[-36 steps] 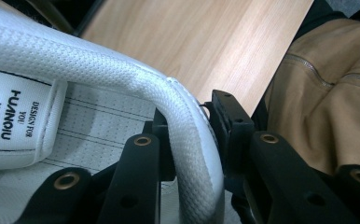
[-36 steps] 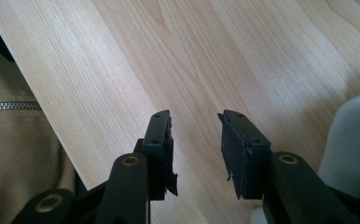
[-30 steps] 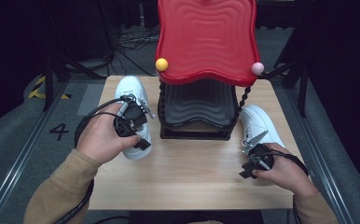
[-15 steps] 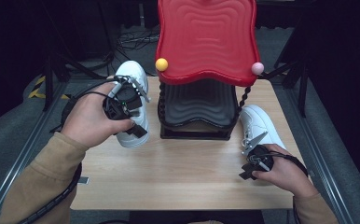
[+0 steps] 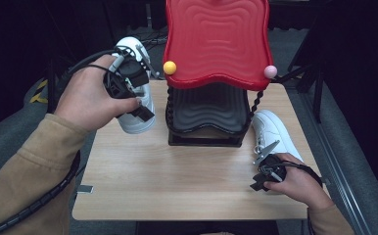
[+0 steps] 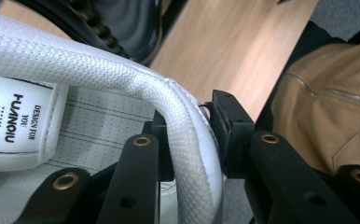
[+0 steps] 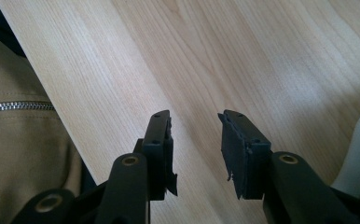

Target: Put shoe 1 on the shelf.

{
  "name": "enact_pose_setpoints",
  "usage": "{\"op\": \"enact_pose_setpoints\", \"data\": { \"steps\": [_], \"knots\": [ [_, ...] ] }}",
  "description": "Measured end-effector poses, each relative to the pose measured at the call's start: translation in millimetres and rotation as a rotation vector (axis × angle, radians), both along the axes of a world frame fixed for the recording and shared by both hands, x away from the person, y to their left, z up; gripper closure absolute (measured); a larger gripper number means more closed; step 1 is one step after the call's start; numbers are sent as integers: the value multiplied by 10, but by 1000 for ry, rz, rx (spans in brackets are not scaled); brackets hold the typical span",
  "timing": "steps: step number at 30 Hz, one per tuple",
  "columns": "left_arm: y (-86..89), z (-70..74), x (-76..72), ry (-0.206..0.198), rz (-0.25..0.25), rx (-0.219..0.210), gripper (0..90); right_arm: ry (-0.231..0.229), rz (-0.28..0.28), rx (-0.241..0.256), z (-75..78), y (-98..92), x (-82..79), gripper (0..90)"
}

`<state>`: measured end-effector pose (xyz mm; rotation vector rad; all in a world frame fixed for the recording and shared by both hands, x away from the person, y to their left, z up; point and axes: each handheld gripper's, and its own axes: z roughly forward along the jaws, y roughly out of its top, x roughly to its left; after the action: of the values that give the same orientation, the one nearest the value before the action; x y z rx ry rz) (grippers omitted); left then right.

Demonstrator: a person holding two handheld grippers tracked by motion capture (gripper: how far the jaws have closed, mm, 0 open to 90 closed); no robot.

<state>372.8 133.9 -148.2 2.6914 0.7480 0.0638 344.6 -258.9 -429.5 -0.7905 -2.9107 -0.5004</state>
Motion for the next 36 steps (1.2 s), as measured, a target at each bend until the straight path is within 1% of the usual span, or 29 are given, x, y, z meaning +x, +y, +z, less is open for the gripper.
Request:
{"op": "enact_pose_setpoints", "data": {
  "steps": [2, 3, 4, 5, 6, 12, 14, 15, 16, 18, 21, 23, 26, 27, 28, 31, 33, 36],
  "knots": [
    [-20, 70, 23, -14, 1, -1, 725, 1, 0, 3, 3, -2, -15, 638],
    [-39, 127, 43, -26, 0, 1, 725, 2, 0, 6, 5, -3, -20, 639],
    [-39, 127, 43, -26, 0, 1, 725, 2, 0, 6, 5, -3, -20, 639],
    [-62, 193, 62, -41, 3, 3, 725, 0, 1, 5, 10, -12, -34, 638],
    [-62, 193, 62, -41, 3, 3, 724, 0, 1, 5, 10, -12, -34, 638],
    [-141, 423, 144, -87, -1, -2, 724, -1, -3, 9, 14, -42, -57, 639],
    [-163, 481, 173, -100, 0, -5, 724, 3, -6, 8, 14, -43, -71, 638],
    [-178, 504, 192, -103, -7, 1, 724, 3, -4, 9, 12, -46, -74, 639],
    [-194, 525, 210, -106, -8, 4, 724, 2, -5, 10, 10, -51, -77, 638],
    [-229, 563, 240, -103, -3, -11, 724, 3, -8, 8, 10, -60, -85, 639],
    [-288, 616, 286, -105, -25, -28, 724, 1, -8, 8, 9, -67, -93, 640],
    [-332, 647, 316, -118, -36, -37, 724, 0, -11, 6, 10, -42, -105, 641],
    [-421, 685, 356, -146, -47, -23, 724, 1, 9, 4, -1, 2, -135, 640],
    [-446, 695, 366, -153, -50, -12, 724, 4, 4, 4, -3, 9, -148, 640],
    [-481, 708, 390, -161, -61, -11, 724, 6, 5, 5, -6, 8, -156, 640],
    [-558, 741, 449, -168, -74, -17, 724, 3, -2, 3, -1, -26, -179, 640],
    [-613, 758, 491, -174, -87, -13, 724, 1, -10, 6, 7, -48, -187, 640],
    [-707, 771, 552, -182, -83, -14, 725, 0, -12, 10, 17, -80, -196, 640]
  ]
}}
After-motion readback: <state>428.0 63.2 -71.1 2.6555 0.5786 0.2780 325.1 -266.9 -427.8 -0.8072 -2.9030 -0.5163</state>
